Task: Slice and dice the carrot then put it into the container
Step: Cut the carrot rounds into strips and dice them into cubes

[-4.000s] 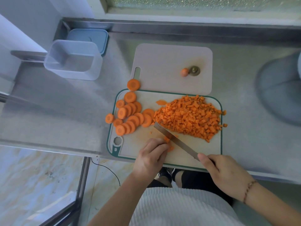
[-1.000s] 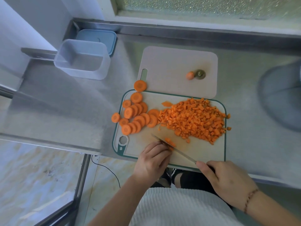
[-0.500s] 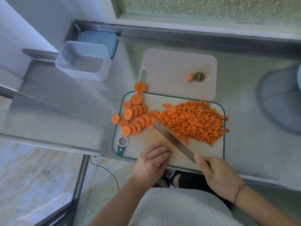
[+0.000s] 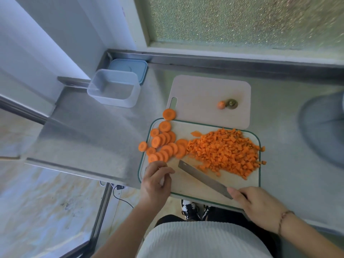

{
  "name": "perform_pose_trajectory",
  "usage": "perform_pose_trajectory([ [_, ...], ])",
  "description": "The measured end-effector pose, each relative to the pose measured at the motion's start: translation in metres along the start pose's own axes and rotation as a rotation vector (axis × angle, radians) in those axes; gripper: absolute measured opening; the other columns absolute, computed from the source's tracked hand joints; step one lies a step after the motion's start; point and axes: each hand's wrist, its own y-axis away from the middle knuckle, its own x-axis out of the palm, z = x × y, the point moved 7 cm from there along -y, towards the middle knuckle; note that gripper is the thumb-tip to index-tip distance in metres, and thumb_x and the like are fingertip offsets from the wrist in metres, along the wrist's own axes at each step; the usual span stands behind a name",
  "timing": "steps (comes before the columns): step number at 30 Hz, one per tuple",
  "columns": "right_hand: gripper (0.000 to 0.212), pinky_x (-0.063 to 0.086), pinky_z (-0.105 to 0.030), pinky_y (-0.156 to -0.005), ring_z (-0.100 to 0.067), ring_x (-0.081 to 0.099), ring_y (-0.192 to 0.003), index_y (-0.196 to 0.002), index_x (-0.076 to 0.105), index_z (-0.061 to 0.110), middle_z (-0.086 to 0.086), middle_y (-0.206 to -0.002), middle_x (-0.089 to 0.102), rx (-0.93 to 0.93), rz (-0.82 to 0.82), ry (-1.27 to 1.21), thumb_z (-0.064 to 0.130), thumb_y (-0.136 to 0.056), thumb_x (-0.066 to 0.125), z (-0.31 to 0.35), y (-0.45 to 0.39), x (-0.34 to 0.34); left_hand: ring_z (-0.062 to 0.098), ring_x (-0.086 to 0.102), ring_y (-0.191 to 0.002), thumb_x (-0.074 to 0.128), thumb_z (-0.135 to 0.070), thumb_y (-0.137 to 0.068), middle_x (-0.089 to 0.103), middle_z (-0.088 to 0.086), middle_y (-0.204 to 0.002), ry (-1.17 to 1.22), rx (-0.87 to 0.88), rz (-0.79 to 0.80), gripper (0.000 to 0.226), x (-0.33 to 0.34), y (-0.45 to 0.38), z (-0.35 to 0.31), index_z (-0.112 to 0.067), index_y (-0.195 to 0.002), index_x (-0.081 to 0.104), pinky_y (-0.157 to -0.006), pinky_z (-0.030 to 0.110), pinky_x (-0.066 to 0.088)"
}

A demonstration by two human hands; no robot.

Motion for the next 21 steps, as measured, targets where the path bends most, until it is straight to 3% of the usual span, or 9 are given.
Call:
perform_pose_trajectory([
  [3, 0.063, 0.035, -0.026, -0.051, -0.008, 0.042, -0.044, -0.056, 0.039, 0.019, 0.003, -0.047, 0.04, 0.025, -0.087, -0.041, 0.075, -0.078, 0.019, -0.007, -0.01, -0.022, 0.028, 0.061, -0.098, 0.07, -0.001, -0.081, 0.067, 0.004, -0.107, -0.15, 0.083, 0.093, 0.022, 0.008, -0.038, -0.001, -0.009, -0.102, 0.073, -0.084, 0.039, 0.053],
  [8, 0.058, 0.028, -0.025, -0.05, -0.008, 0.031, -0.042, -0.054, 0.031, 0.019, 0.006, -0.042, 0.03, 0.024, -0.118, -0.138, 0.07, -0.081, 0.026, -0.005, -0.009, -0.026, 0.038, 0.055, -0.123, 0.067, -0.034, -0.086, 0.07, 0.004, -0.121, -0.503, 0.06, 0.483, 0.043, 0.044, -0.094, 0.009, -0.013, -0.123, 0.069, -0.099, 0.055, 0.042],
  [11, 0.068, 0.029, -0.03, -0.053, -0.009, 0.03, -0.043, -0.055, 0.029, 0.018, 0.005, -0.045, 0.028, 0.057, -0.162, -0.239, 0.08, -0.081, 0.018, -0.013, 0.0, -0.025, 0.034, 0.051, -0.127, 0.079, -0.03, -0.082, 0.067, -0.002, -0.126, -0.582, 0.045, 0.667, 0.052, 0.058, -0.101, 0.009, -0.021, -0.131, 0.065, -0.1, 0.052, 0.031],
  [13, 0.07, 0.028, -0.03, -0.052, -0.01, 0.03, -0.044, -0.055, 0.03, 0.019, 0.005, -0.046, 0.029, 0.063, -0.182, -0.264, 0.085, -0.075, 0.018, -0.017, 0.004, -0.025, 0.027, 0.04, -0.131, 0.074, -0.032, -0.086, 0.058, -0.008, -0.133, -0.613, -0.042, 0.747, 0.054, 0.064, -0.107, 0.012, -0.03, -0.137, 0.058, -0.1, 0.044, 0.025],
  [17, 0.071, 0.028, -0.03, -0.052, -0.01, 0.031, -0.045, -0.054, 0.03, 0.019, 0.004, -0.046, 0.029, 0.051, -0.195, -0.295, 0.087, -0.071, 0.02, -0.015, 0.008, -0.026, 0.027, 0.034, -0.125, 0.066, -0.029, -0.088, 0.053, -0.006, -0.124, -0.65, -0.156, 0.865, 0.037, 0.075, -0.121, 0.012, -0.034, -0.125, 0.062, -0.097, 0.041, 0.026],
  [21, 0.071, 0.028, -0.031, -0.053, -0.011, 0.031, -0.045, -0.054, 0.032, 0.019, 0.004, -0.046, 0.03, 0.058, -0.206, -0.341, 0.086, -0.072, 0.022, -0.014, 0.009, -0.027, 0.027, 0.047, -0.119, 0.063, -0.025, -0.089, 0.062, -0.001, -0.112, -0.57, -0.228, 0.767, 0.014, 0.074, -0.14, 0.016, -0.03, -0.102, 0.064, -0.093, 0.038, 0.031],
])
